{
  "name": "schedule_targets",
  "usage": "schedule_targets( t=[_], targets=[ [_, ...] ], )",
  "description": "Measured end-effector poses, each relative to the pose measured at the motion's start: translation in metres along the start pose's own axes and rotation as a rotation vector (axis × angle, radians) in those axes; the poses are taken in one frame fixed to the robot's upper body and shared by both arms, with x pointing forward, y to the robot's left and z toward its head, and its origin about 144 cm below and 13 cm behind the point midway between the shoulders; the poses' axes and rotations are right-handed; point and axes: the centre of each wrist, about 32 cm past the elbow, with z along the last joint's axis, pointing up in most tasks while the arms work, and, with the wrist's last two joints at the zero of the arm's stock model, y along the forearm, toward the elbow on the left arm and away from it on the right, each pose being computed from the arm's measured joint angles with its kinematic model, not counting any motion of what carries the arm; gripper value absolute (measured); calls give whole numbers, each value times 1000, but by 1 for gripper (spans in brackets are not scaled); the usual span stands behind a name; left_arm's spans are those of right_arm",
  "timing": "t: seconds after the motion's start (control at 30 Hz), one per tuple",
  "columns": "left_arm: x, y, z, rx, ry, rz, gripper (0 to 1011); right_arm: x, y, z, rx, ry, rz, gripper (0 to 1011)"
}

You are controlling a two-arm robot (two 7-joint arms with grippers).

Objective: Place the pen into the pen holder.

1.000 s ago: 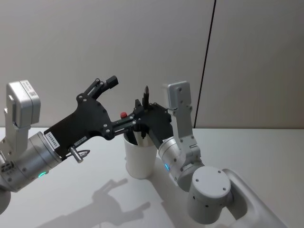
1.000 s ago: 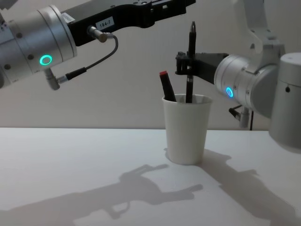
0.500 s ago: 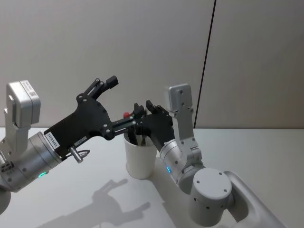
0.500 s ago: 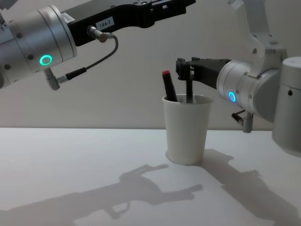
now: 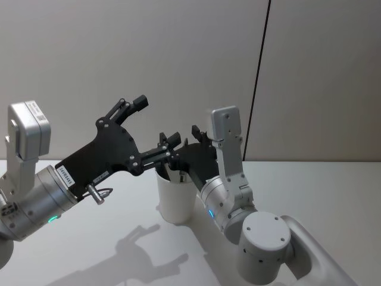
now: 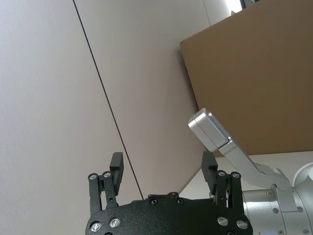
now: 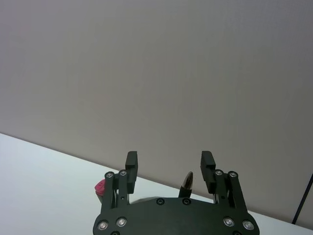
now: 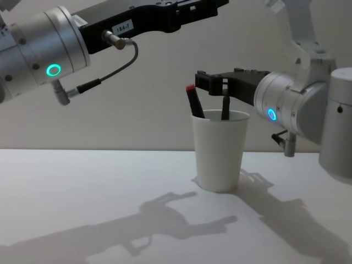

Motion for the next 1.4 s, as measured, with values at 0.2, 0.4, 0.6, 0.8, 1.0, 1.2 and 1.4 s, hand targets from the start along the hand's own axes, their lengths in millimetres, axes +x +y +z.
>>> schedule_targets(
  t=[0.2,0.4,0.6,0.8,1.0,1.2,1.4],
  targets=[
    [0,0,0,0,0,0,1003,1,-1,2,8,1,-1,933],
    [0,0,0,0,0,0,1003,5,-6,10,38,1,-4,1001],
    [0,0,0,0,0,0,1003,11,-14,21,74,-5,-15,1001],
    [0,0,0,0,0,0,1003,19,-23,30,101,-24,-39,1001],
    [0,0,0,0,0,0,1003,23,-29,36,119,-36,-56,1001],
    [0,0,0,0,0,0,1004,25,-32,39,126,-40,-64,1001],
    [-3,2,-1,14,3,18,1003,28,-37,34,117,-37,-65,1001]
  ],
)
